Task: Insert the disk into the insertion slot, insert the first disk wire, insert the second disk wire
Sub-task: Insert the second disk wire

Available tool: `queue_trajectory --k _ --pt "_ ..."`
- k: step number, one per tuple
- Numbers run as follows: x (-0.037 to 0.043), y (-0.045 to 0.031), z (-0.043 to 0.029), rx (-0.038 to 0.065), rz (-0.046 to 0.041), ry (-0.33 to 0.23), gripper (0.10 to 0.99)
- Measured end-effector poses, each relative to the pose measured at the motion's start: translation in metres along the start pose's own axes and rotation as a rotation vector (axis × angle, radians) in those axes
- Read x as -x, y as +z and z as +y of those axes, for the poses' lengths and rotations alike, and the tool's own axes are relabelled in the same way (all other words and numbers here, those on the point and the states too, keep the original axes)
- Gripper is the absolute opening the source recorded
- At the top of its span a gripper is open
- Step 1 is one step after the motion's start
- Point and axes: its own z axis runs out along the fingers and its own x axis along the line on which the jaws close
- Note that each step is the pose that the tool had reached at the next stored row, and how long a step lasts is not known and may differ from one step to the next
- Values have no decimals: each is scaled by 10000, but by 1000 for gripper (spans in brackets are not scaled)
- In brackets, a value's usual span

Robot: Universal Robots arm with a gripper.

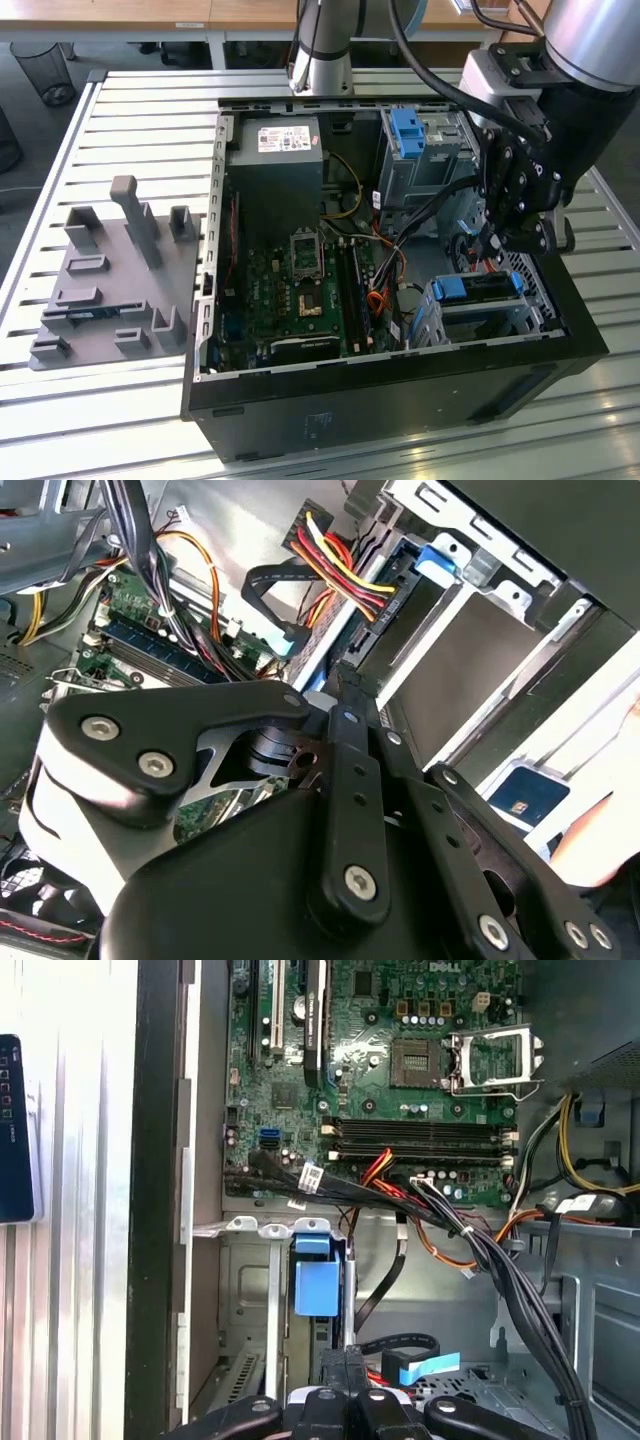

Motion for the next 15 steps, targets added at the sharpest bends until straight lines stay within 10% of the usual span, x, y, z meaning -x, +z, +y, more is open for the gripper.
queue_trajectory --k 15 --pt "195 6 44 9 24 -4 106"
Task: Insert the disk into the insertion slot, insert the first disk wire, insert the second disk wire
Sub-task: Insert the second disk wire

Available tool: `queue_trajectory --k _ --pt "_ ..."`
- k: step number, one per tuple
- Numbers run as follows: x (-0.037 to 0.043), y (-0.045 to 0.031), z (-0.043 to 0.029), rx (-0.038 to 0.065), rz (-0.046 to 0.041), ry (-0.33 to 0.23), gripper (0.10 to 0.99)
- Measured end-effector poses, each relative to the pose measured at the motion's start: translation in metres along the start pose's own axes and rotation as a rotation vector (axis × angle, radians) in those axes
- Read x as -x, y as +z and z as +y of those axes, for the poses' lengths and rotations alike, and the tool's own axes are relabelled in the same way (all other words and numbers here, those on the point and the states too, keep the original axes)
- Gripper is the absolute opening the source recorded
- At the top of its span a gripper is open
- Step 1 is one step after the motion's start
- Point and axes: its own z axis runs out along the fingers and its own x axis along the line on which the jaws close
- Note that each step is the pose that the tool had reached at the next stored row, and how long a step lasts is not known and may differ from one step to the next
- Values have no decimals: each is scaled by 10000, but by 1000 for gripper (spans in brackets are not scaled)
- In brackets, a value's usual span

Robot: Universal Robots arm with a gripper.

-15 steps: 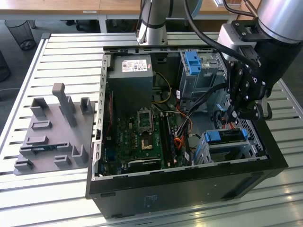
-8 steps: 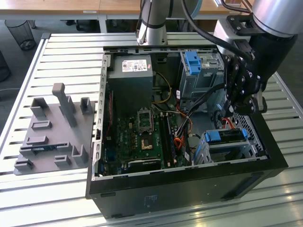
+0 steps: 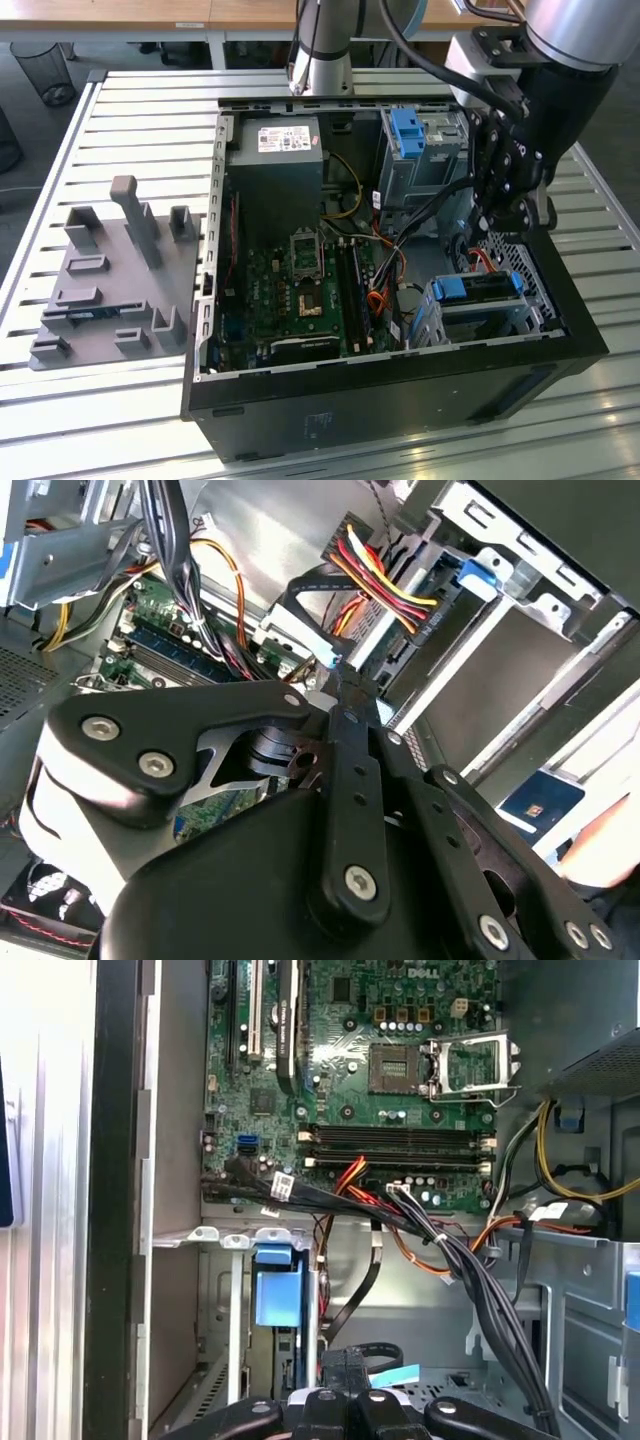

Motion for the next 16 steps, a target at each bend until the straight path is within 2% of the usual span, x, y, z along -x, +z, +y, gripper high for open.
queue_trajectory --k 3,4,5,6,16 --pt "7 10 1 55 14 -16 114" --pt "9 13 0 83 21 -26 169" --pt "11 17 0 110 22 -34 169" --pt "12 22 0 127 22 -42 239" --pt "26 68 -19 147 -4 -78 239"
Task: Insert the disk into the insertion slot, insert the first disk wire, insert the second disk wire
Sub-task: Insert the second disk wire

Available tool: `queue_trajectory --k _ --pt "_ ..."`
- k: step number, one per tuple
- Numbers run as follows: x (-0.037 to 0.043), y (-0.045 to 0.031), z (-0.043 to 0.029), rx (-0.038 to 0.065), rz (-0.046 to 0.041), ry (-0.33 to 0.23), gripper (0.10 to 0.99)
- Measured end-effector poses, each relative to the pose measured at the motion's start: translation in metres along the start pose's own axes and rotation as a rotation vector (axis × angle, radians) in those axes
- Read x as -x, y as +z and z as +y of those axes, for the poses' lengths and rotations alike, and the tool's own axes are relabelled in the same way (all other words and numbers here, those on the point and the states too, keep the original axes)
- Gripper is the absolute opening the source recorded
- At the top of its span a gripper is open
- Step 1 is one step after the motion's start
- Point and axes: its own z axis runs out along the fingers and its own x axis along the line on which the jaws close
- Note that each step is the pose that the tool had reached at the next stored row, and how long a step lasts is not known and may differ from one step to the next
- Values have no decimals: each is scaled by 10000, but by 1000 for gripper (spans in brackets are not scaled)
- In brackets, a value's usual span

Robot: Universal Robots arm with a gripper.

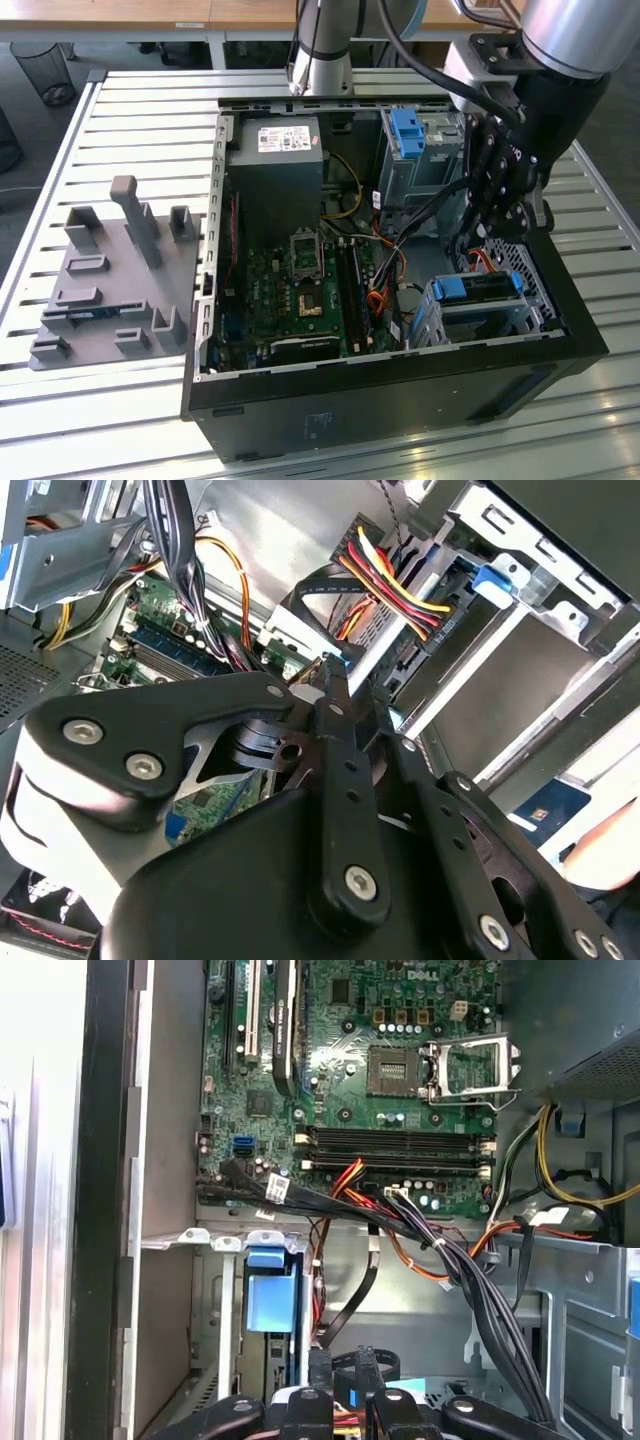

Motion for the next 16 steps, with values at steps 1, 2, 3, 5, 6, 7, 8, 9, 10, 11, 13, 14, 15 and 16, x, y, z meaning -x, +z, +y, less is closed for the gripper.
queue_trajectory --k 1,2,3,5,6,7,8,9,10,11,13,14,15,16 --pt "3 6 -1 0 -1 0 239" --pt "6 11 -3 0 -1 -1 239" --pt "8 16 -4 0 -2 -1 239" --pt "12 24 -6 0 0 0 239" --pt "14 26 -7 0 1 0 239" --pt "16 29 -7 0 0 0 239" --pt "17 33 -9 0 0 -1 239" --pt "19 38 -11 0 0 -2 239" --pt "21 42 -13 0 1 -2 239" --pt "23 47 -14 0 0 -1 239" --pt "27 57 -18 1 -1 -1 239" --pt "29 61 -19 1 -1 -1 239" --pt "31 65 -21 1 0 -1 239" --pt "33 70 -23 1 0 -1 239"
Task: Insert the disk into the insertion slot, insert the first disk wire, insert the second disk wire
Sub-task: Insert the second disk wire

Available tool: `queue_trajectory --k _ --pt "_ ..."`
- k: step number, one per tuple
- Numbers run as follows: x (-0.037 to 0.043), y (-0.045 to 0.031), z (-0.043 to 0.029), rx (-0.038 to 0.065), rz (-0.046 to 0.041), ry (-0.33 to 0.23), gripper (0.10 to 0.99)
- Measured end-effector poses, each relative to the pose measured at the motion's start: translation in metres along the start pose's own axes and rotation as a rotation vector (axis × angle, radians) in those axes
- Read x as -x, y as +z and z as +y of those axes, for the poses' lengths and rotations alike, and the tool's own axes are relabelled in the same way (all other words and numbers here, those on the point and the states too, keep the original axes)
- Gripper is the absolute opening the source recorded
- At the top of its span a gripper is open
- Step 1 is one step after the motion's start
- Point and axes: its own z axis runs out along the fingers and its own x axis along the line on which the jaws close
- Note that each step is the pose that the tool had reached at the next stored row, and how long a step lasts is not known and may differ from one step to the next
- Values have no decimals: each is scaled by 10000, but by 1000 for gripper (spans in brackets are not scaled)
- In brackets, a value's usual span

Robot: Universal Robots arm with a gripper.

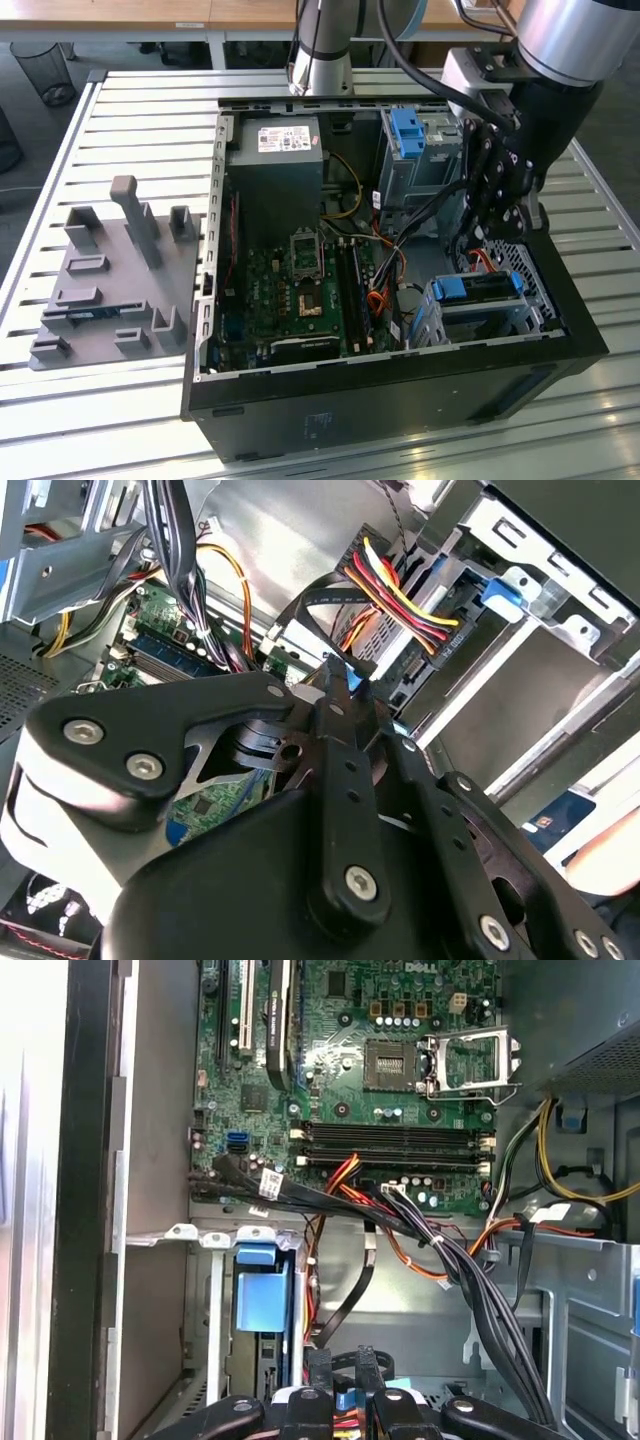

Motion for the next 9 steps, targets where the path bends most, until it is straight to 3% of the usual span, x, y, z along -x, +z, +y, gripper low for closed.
queue_trajectory --k 4,6,9 --pt "7 23 -6 0 5 1 239" --pt "11 34 -8 1 13 0 161" --pt "14 45 -9 0 15 1 149"
